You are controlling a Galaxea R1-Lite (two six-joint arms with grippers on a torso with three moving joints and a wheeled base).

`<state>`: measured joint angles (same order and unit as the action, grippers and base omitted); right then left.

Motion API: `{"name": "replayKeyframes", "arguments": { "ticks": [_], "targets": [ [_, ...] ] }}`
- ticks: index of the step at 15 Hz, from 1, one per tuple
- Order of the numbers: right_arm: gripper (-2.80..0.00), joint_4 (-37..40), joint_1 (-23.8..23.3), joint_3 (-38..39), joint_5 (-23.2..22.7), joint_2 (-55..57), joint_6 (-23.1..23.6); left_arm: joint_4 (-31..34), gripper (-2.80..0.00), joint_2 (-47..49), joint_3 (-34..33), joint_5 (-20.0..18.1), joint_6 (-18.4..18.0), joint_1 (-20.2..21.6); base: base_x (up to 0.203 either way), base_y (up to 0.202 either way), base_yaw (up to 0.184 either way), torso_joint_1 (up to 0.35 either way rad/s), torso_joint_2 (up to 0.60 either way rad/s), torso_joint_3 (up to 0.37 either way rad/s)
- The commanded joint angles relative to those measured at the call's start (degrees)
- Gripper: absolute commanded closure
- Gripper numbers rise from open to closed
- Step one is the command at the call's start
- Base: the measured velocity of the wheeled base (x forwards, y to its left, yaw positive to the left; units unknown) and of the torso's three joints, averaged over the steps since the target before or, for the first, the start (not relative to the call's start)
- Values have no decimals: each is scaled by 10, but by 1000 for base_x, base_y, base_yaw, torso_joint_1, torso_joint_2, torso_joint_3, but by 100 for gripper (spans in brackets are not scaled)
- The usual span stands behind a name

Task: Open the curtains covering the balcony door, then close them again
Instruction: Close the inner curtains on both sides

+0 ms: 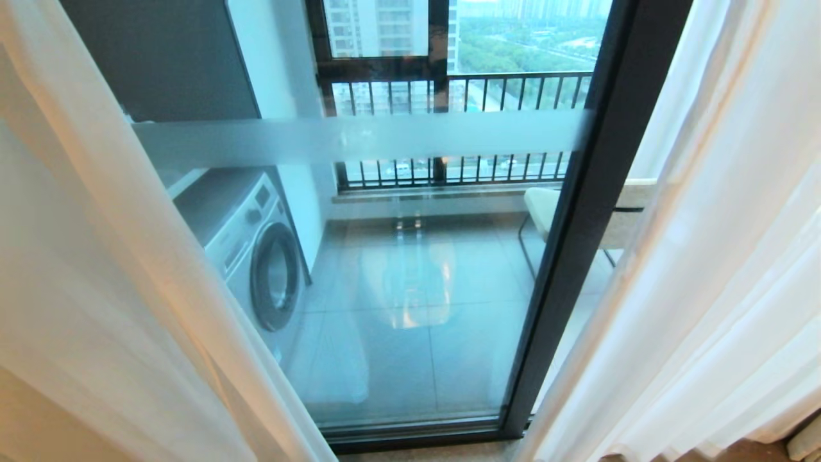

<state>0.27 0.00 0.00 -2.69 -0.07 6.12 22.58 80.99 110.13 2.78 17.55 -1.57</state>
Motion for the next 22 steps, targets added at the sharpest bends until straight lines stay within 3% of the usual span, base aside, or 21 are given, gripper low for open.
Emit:
{"name": "replayKeyframes", "arguments": {
  "ticks": [1,22],
  "targets": [
    [0,0,0,0,0,1,1,1,0,11,6,0,1,0,0,-184,0,0,4,2],
    [0,0,0,0,0,1,0,2,0,22,26,14,3,10,0,-185,3,2,2,3]
  ]
}}
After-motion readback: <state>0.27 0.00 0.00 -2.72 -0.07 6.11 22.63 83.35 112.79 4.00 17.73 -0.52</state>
